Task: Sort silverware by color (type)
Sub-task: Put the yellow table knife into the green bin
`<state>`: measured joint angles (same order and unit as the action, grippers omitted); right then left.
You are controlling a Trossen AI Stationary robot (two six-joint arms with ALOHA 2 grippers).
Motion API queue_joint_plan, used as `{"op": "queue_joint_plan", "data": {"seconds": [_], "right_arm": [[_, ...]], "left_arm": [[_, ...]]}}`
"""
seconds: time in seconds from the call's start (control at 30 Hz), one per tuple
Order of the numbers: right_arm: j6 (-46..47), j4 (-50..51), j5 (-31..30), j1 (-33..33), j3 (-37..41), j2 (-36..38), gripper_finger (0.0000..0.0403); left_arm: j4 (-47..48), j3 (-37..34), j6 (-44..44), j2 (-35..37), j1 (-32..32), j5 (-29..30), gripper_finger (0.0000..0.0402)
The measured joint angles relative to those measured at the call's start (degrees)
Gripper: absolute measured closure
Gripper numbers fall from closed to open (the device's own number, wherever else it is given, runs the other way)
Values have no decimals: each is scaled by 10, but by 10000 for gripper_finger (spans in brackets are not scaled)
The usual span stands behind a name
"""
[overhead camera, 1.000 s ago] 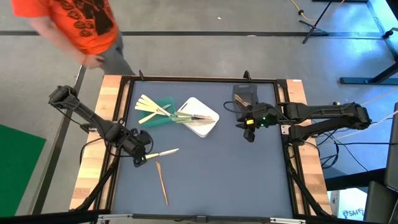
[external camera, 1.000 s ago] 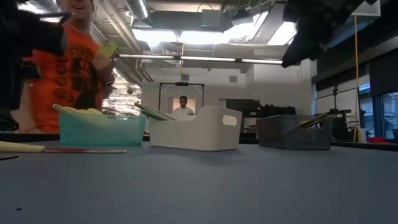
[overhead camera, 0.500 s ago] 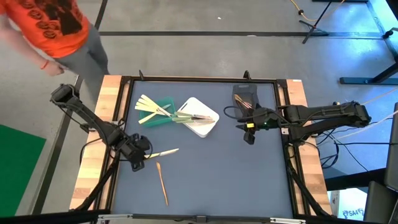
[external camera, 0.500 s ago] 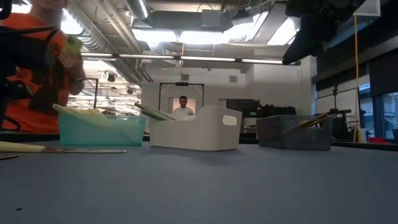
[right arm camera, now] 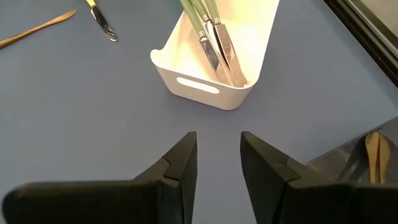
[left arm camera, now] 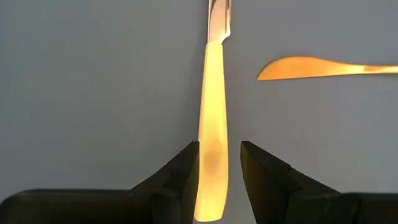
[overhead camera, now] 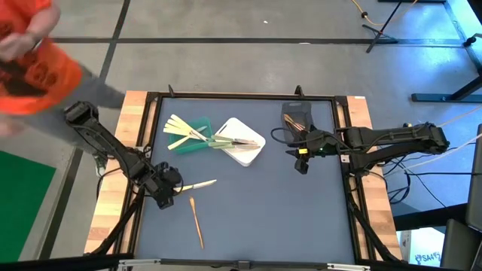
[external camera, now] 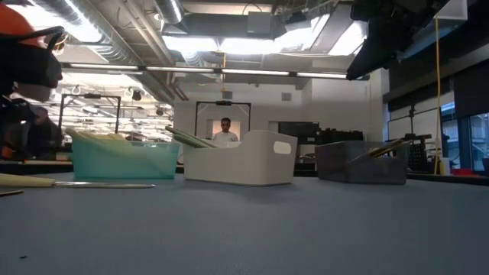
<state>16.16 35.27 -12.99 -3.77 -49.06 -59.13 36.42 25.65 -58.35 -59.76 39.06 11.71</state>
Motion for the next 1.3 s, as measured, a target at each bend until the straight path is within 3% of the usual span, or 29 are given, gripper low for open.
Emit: {"op": "queue_joint_plan", "data": {"seconds": [0.53, 1.0, 1.17, 1.3], "right_arm": [[0, 0, 0, 0, 0, 0, 292], [0, 0, 0, 0, 0, 0, 292], [0, 0, 0, 0, 0, 0, 292], [0, 0, 0, 0, 0, 0, 292]], "left_arm": [[-32, 4, 10, -116, 4, 6, 290], [-8, 32, 30, -119, -2, 2, 329], [-1, 60, 79, -119, -23, 7, 329], [57, 105, 134, -118, -45, 13, 329]]}}
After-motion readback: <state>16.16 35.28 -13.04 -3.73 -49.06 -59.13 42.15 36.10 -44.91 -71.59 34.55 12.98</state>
